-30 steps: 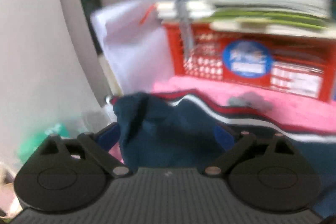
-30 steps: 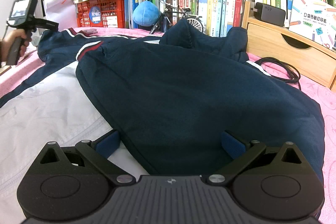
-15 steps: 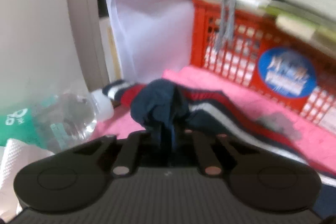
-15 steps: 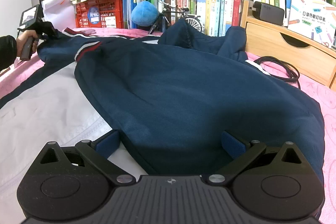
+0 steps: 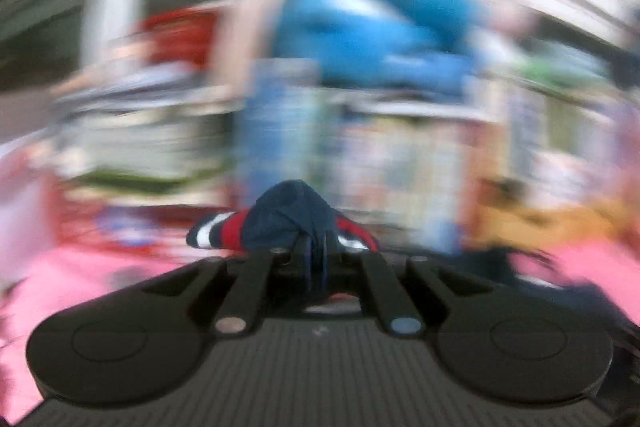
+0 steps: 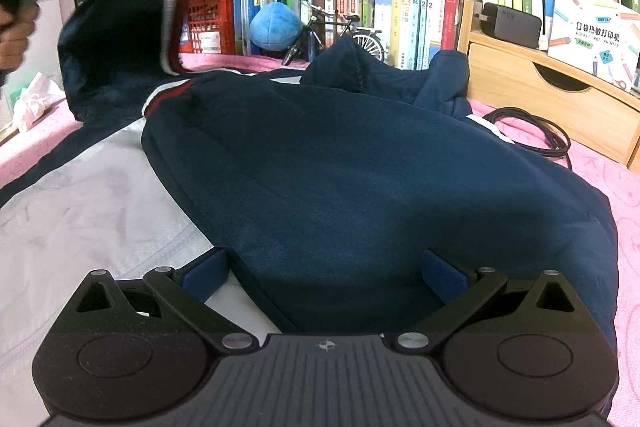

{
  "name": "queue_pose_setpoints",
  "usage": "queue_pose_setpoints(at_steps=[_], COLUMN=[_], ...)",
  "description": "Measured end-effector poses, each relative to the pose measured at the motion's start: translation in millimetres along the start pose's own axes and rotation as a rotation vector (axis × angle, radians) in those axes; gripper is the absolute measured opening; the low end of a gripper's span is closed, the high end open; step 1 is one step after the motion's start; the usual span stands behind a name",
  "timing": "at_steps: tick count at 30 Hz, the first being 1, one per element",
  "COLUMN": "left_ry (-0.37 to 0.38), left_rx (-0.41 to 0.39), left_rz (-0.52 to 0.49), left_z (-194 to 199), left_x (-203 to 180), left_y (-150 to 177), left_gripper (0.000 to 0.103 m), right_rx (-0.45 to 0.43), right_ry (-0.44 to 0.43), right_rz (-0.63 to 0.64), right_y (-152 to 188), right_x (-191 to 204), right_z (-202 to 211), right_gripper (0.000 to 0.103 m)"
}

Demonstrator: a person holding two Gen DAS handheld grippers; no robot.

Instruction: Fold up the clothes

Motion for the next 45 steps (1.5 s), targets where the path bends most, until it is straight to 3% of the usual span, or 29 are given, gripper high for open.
queue_pose_setpoints(at_steps=[3,5,7,9,11,14,18,22,24,26,29,31,33,35,38,39,40,41,43,45], left_ry=[0.085,0.119,0.138,0.168,0.210,0.263,0.149,-0.116,-0.178,-0.200,-0.202,-0.207,-0.209,-0.204,-0.189,-0.182,-0.174,-0.165,-0.149,-0.137], left_rx=[0.118,0.226,0.327,0.330,0.307,0.235,0.150,0.238,0.280,0.321,0.325,0.310,0.307,0.308,0.314,0.316,0.318,0.320,0.325,0.328], left_rz=[-0.096,-0.124,-0.154,-0.178,-0.192,-0.174,-0.048,0.064,0.057,0.046,0.016,-0.009,-0.018,-0.009,0.021,0.032,0.042,0.053,0.074,0.087], left_z=[-19.3,-35.4,-47.8,-41.6,-28.7,-2.6,11.3,-22.9,-34.4,-43.3,-48.8,-48.4,-47.9,-48.3,-52.3,-52.8,-53.0,-53.1,-53.3,-53.4], left_x=[-73.2,-97.7,-111.7,-109.9,-102.4,-77.5,-18.9,40.0,52.7,59.8,57.9,53.5,50.3,51.1,57.4,59.3,61.0,62.6,65.9,67.9], left_y=[22.8,41.6,58.9,66.6,70.9,67.6,60.8,78.4,92.6,108.6,123.2,124.6,124.6,125.5,125.4,125.7,126.2,126.6,127.5,127.8], left_gripper=[0.008,0.012,0.022,0.032,0.052,0.067,0.071,0.071,0.071,0.071,0.072,0.072,0.072,0.073,0.077,0.078,0.079,0.080,0.081,0.082], right_rx=[-0.001,-0.001,-0.001,-0.001,-0.001,0.000,0.000,0.002,0.011,0.026,-0.064,-0.165,-0.214,-0.202,-0.054,-0.001,0.023,0.017,-0.011,-0.079], right_ry=[0.003,0.004,0.005,0.005,0.005,0.006,0.008,0.033,0.070,0.140,0.229,0.228,0.225,0.196,0.227,0.244,0.265,0.290,0.347,0.417], right_rz=[0.000,0.000,0.001,0.001,0.001,0.002,0.003,-0.019,-0.047,-0.068,-0.084,-0.064,-0.063,-0.090,-0.198,-0.237,-0.265,-0.281,-0.308,-0.322], right_y=[0.3,0.3,0.3,0.2,0.2,0.6,0.8,0.2,-0.2,-2.3,-13.5,-33.0,-57.0,-79.3,-94.0,-97.3,-97.4,-94.3,-85.7,-68.0], right_x=[-0.2,-0.3,-0.5,-0.8,-0.9,-1.5,-1.9,-1.8,0.5,7.9,29.6,50.1,66.2,76.4,74.2,72.5,69.6,65.3,55.4,40.8], right_z=[0.0,0.2,0.3,0.3,0.4,0.6,0.6,0.7,1.9,9.1,33.7,48.2,47.6,30.3,-17.0,-32.4,-38.6,-35.1,-21.8,11.2], right_gripper=[0.103,0.103,0.103,0.103,0.103,0.103,0.103,0.103,0.103,0.103,0.103,0.103,0.103,0.103,0.103,0.099,0.086,0.081,0.081,0.086])
Point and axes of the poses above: each gripper's, at about its wrist camera, not at the fingertips, and z roughly against the way its jaws point, x to its left, y to its underside, the point moved 6 cm from there along -z, roughly the way its jaws point, and after that the axes turned 12 degrees about x, right-handed, at the moved point
